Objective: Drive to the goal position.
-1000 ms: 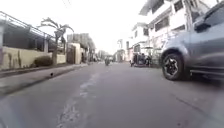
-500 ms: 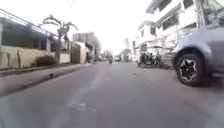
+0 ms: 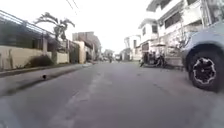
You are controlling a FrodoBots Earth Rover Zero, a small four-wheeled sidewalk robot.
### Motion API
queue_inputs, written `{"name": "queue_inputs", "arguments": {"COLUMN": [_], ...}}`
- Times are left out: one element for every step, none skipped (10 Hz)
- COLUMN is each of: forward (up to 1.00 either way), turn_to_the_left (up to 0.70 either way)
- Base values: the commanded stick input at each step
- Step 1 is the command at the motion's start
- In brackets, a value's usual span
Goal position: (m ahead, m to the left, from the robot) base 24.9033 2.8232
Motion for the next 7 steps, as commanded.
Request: {"name": "queue_inputs", "arguments": {"forward": [1.00, 1.00, 1.00, 1.00, 1.00, 1.00, 1.00], "turn_to_the_left": [0.10, 0.10, 0.10, -0.04, -0.30, -0.30, -0.30]}}
